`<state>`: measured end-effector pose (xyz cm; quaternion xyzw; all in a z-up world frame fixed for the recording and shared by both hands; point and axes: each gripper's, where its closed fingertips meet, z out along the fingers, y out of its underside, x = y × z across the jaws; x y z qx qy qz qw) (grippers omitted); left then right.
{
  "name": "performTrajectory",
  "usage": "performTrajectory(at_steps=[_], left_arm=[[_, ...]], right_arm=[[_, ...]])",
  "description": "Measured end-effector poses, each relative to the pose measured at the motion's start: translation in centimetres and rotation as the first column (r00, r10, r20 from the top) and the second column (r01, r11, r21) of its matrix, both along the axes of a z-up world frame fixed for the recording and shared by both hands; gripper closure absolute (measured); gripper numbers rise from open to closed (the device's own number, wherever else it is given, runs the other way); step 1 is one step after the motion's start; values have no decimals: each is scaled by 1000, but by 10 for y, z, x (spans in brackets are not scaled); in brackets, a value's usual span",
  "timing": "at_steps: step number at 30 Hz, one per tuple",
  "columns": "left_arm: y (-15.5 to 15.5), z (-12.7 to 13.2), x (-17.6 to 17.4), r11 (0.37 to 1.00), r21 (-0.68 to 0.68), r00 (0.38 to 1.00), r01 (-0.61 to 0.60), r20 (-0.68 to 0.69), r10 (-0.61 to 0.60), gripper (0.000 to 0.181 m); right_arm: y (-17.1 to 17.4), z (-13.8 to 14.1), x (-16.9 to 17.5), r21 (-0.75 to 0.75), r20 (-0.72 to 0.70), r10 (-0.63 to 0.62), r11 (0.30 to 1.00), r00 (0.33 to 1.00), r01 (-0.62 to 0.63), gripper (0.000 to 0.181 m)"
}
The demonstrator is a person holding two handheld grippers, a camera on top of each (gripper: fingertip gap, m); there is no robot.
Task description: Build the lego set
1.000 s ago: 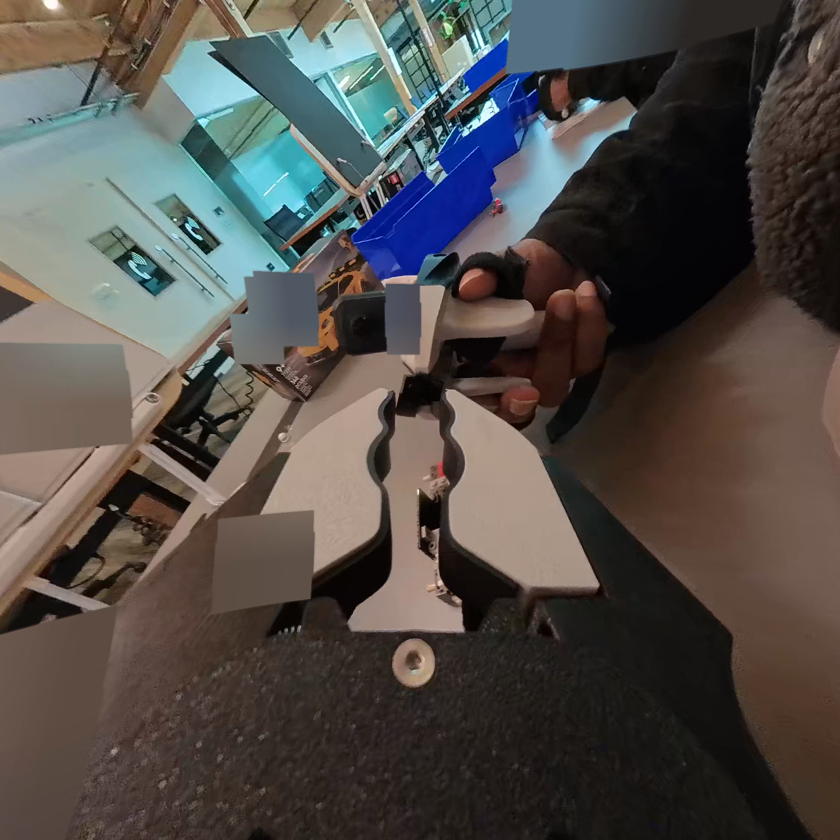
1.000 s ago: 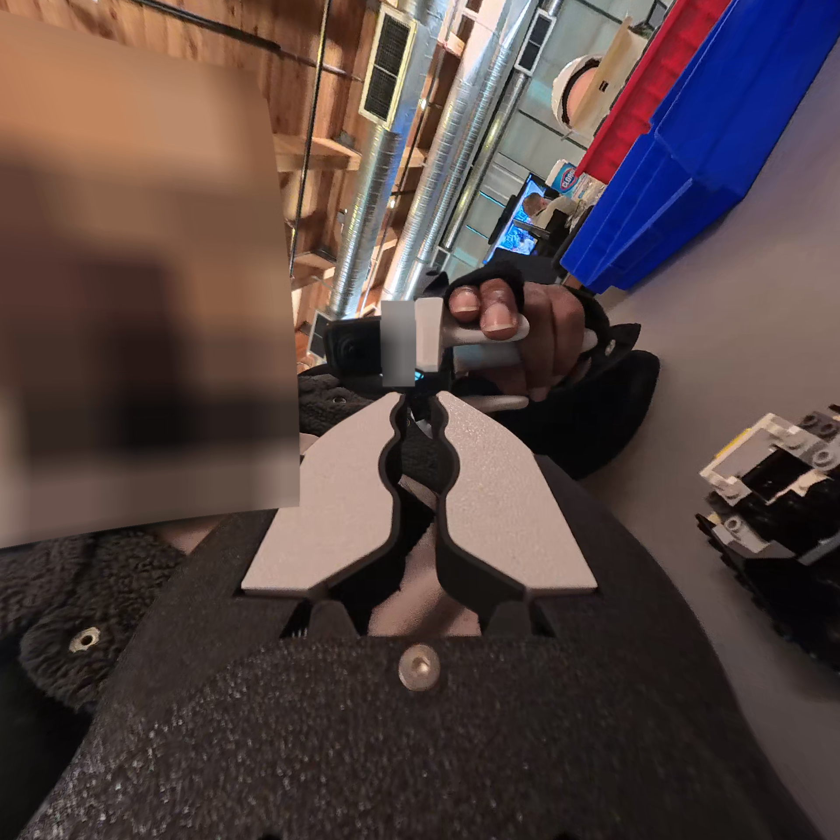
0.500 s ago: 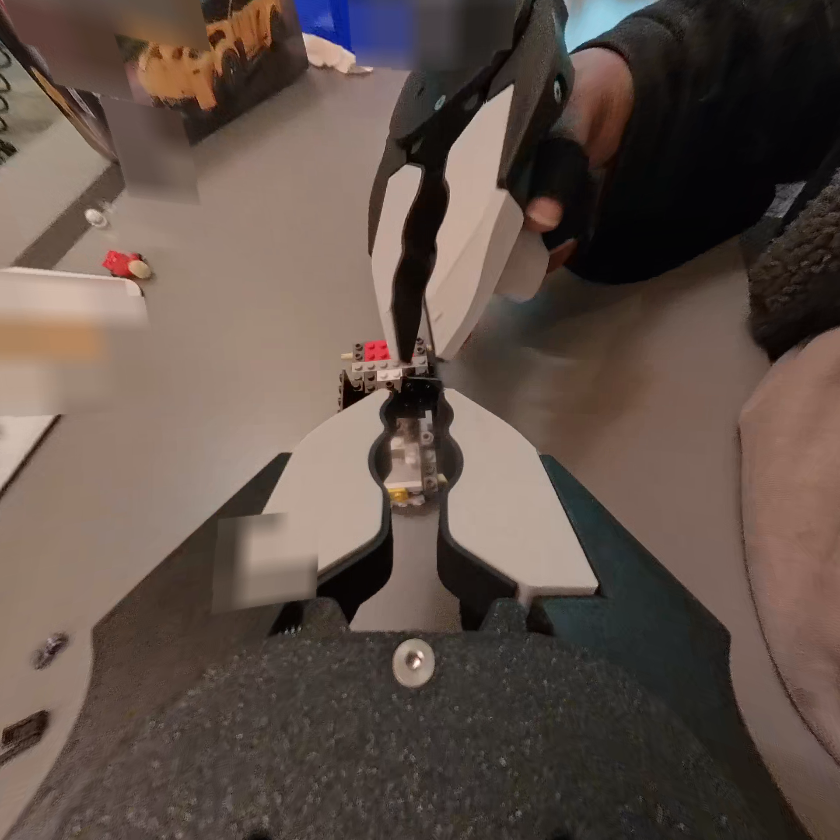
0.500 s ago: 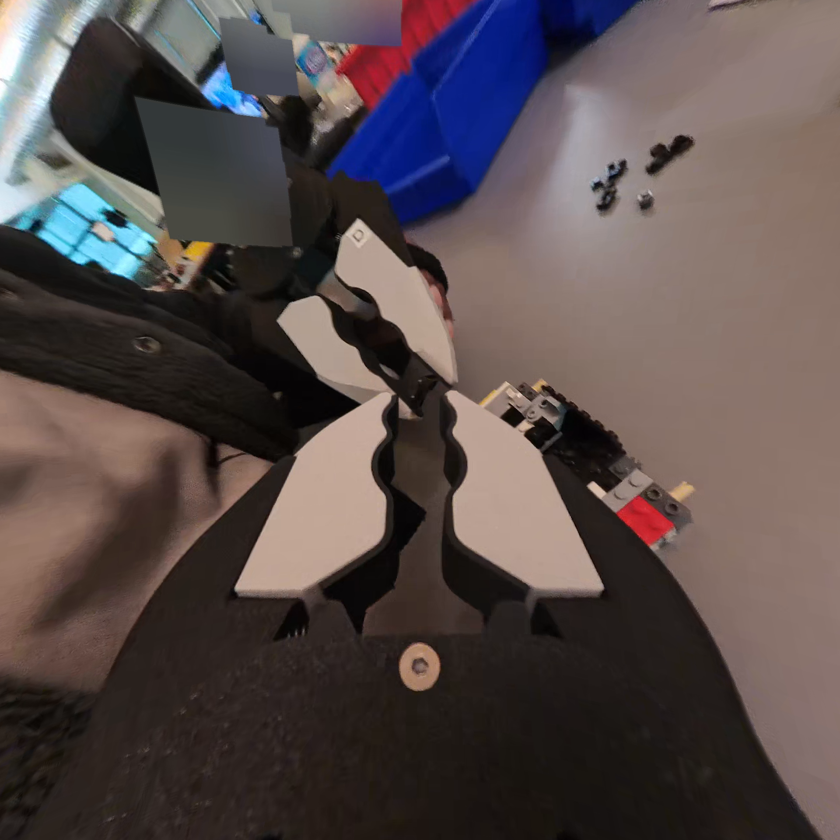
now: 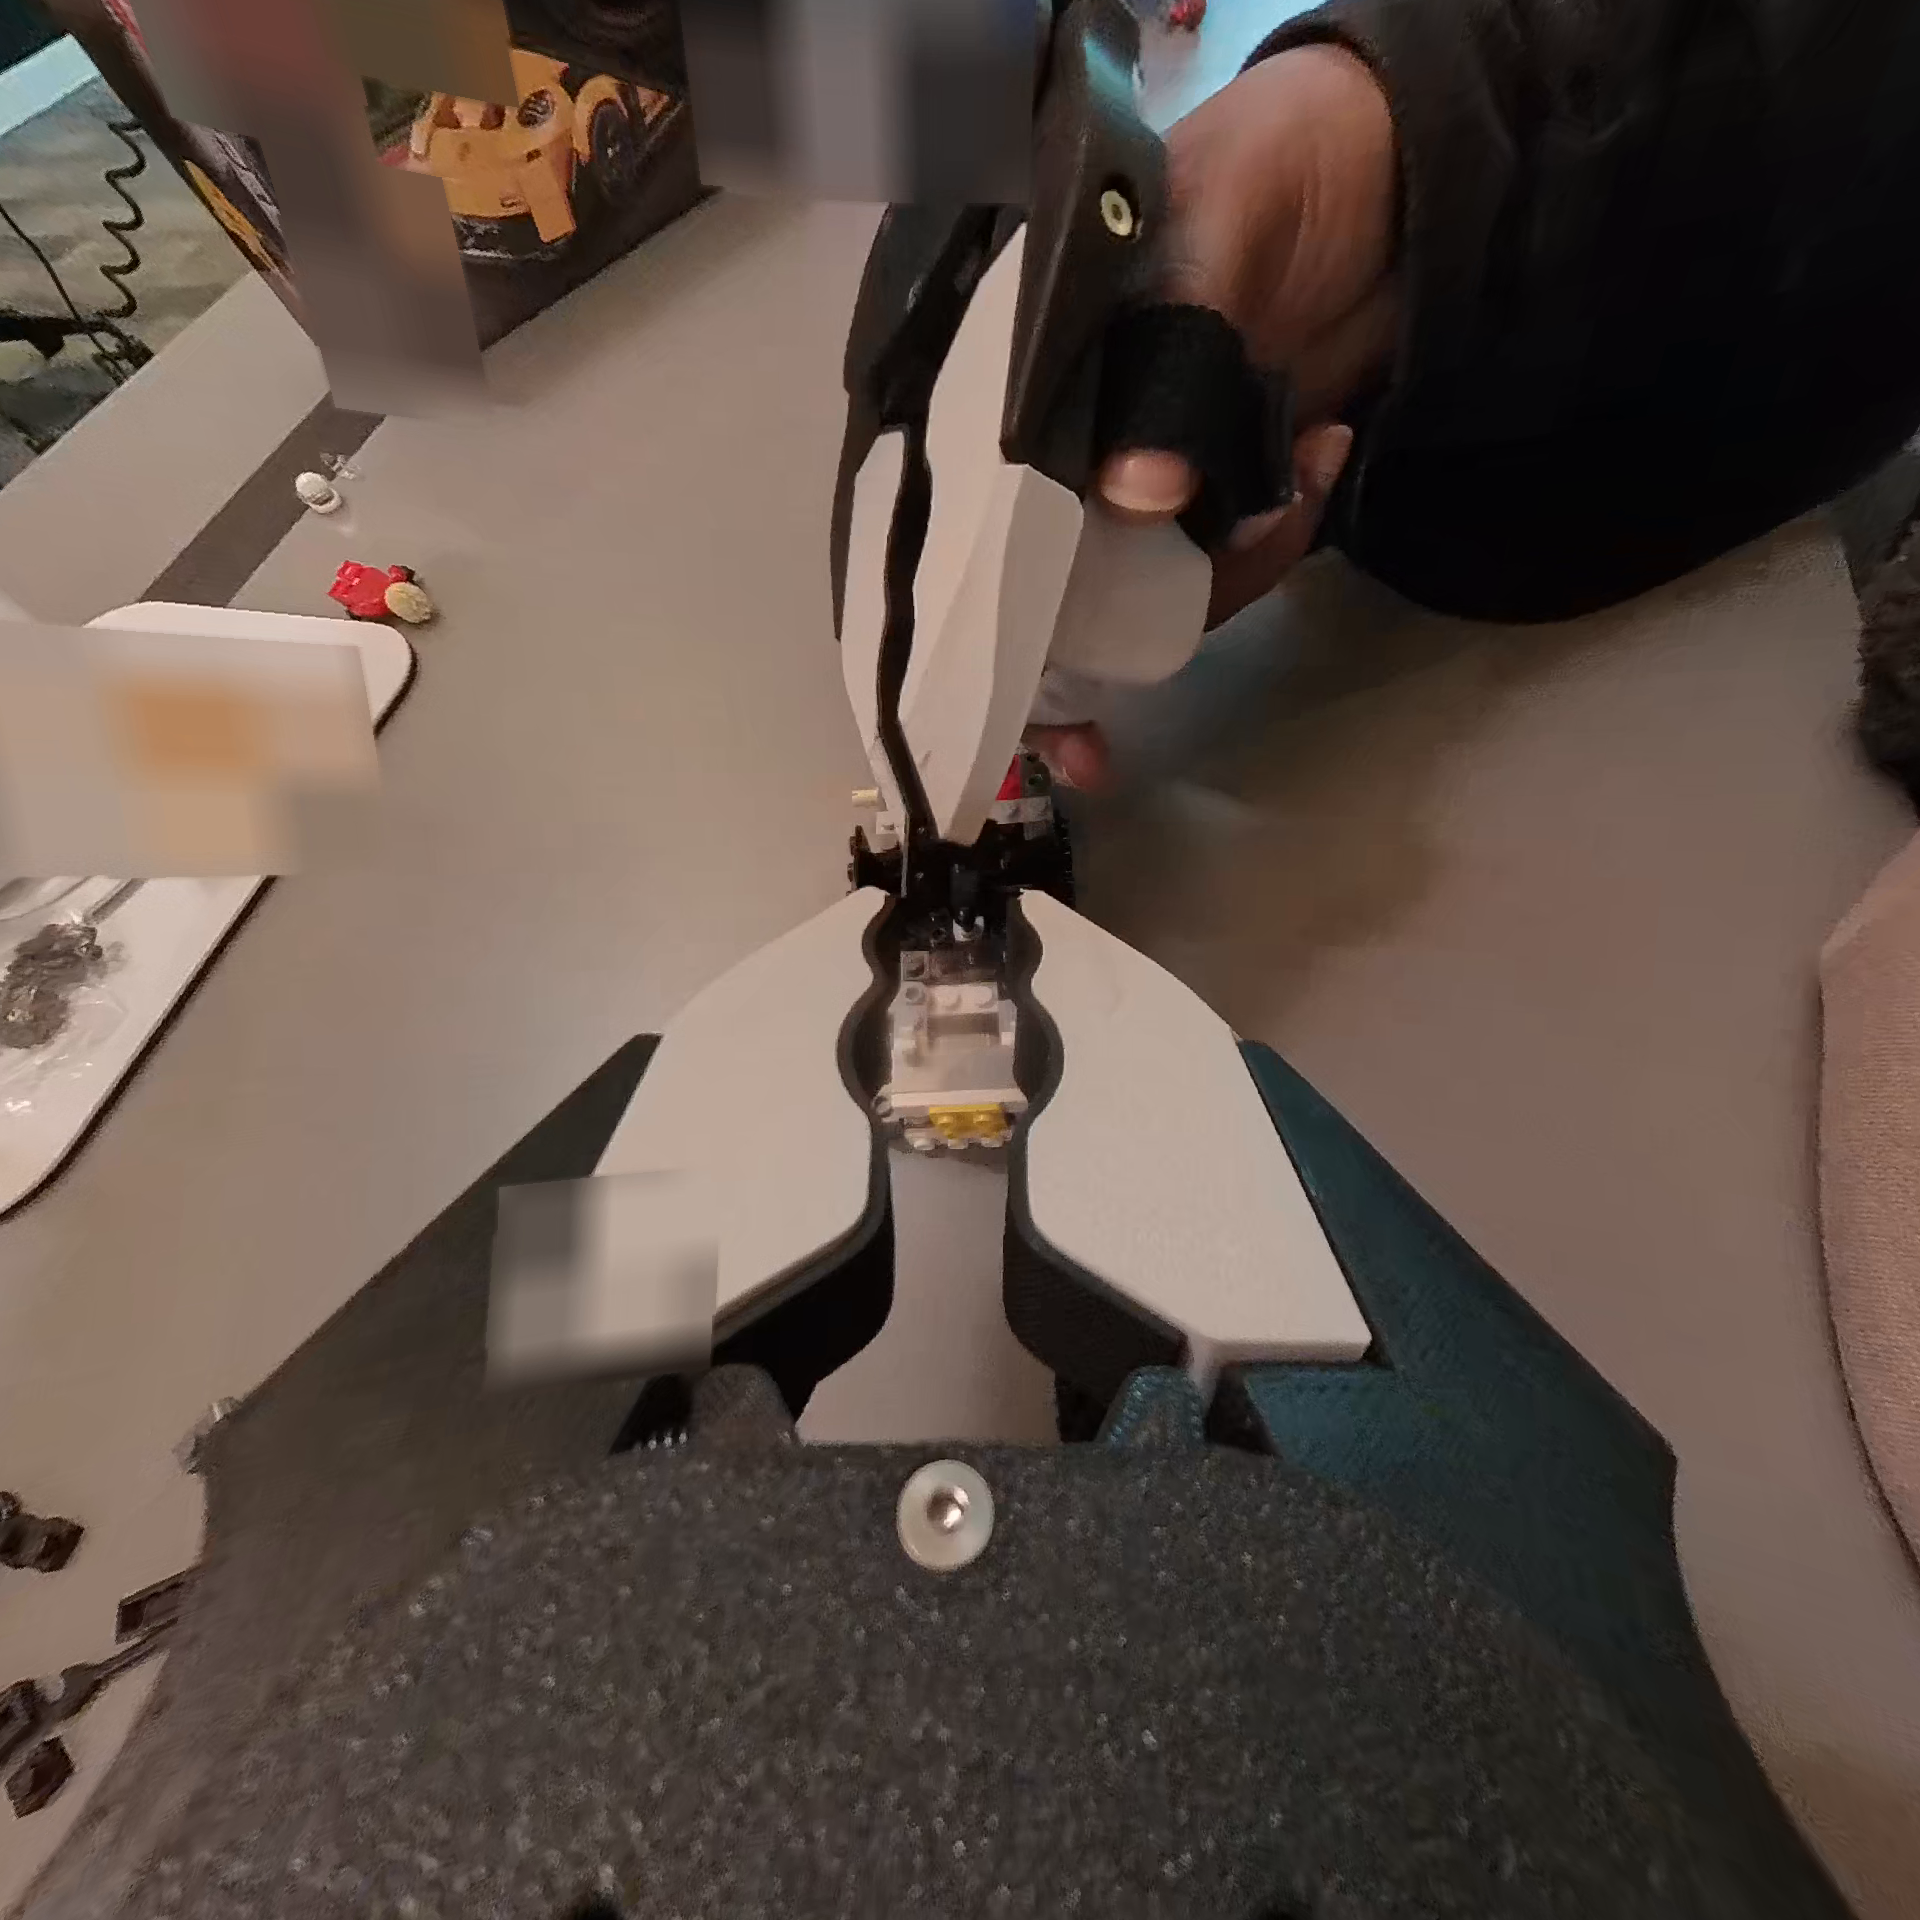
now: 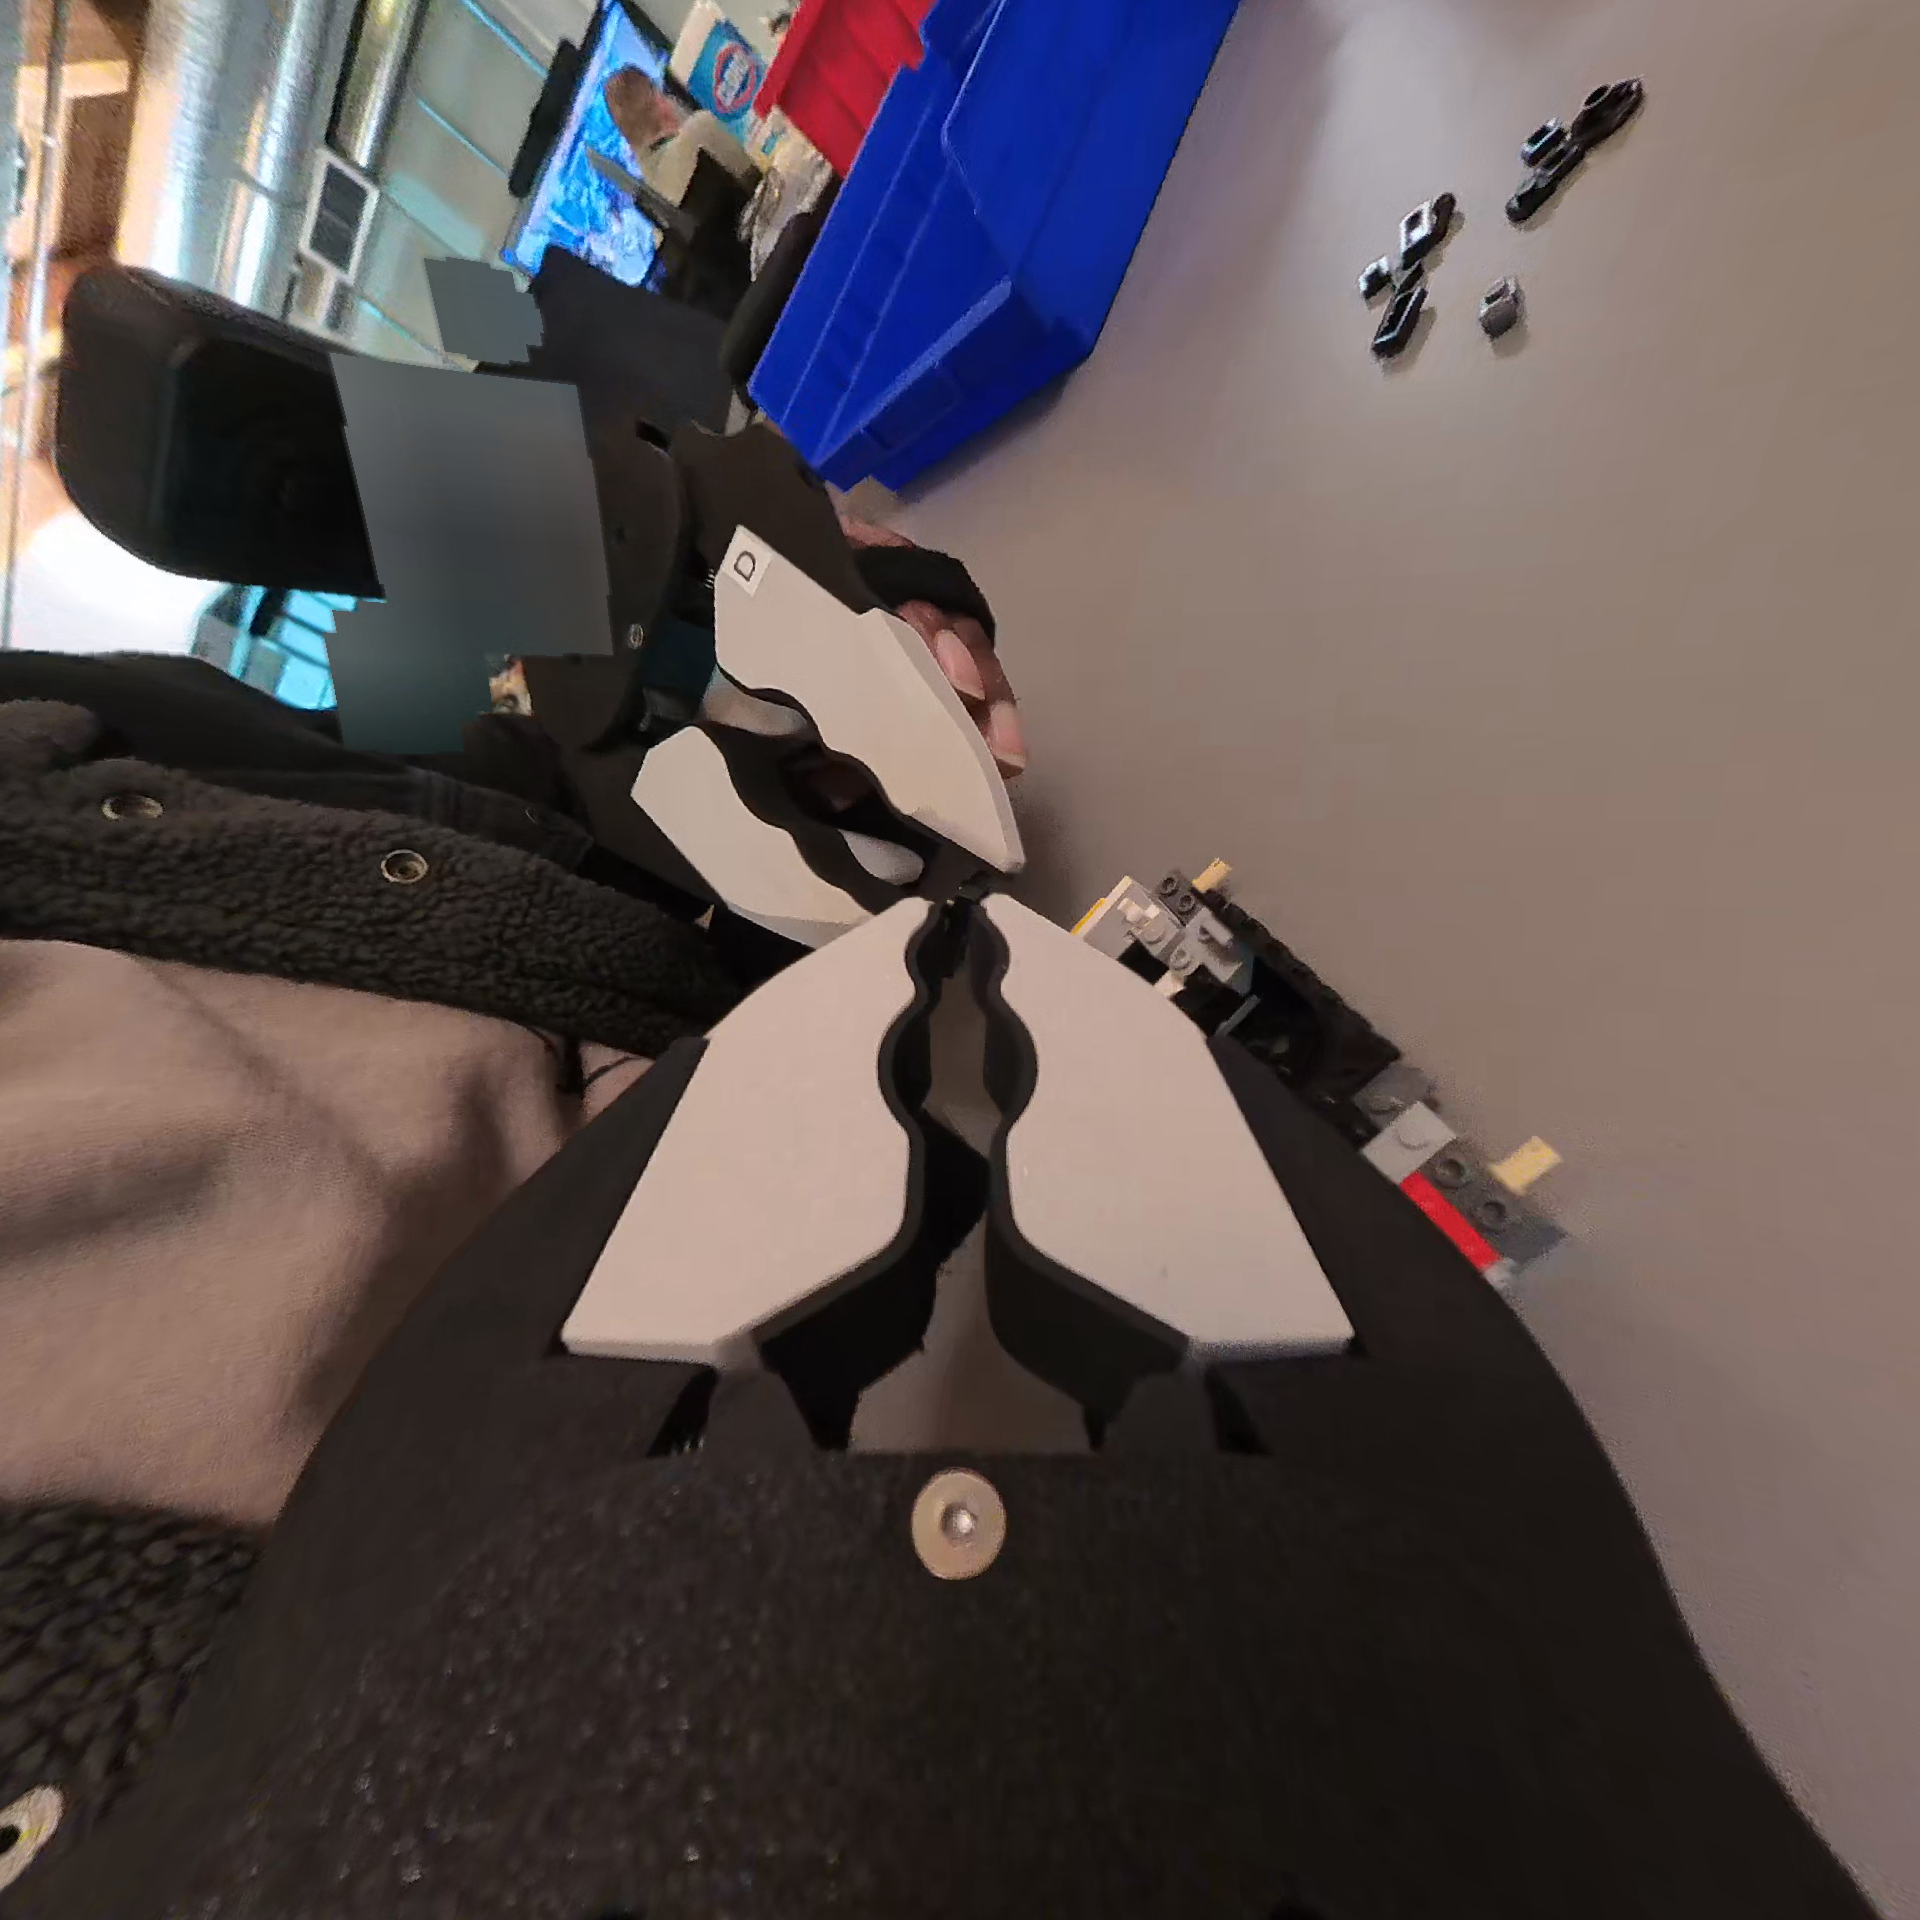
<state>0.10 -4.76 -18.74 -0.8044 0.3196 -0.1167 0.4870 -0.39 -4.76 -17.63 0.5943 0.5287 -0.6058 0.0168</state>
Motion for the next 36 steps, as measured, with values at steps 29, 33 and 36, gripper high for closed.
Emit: performTrajectory(at_steps=[29,33,36], left_arm=[[3,-21,-5,902,-403,956,157,290,-36,174],[6,-28,-3,841,-499,959,208,272,-76,174],[8,-33,-2,810,-541,958,227,274,-86,174]], right_arm=[[25,-15,-5,639,-136,295,756,946,-144,162],[16,-19,0,791,-165,403,599,900,-123,162],[10,-25,1,839,-147,448,529,882,-129,162]])
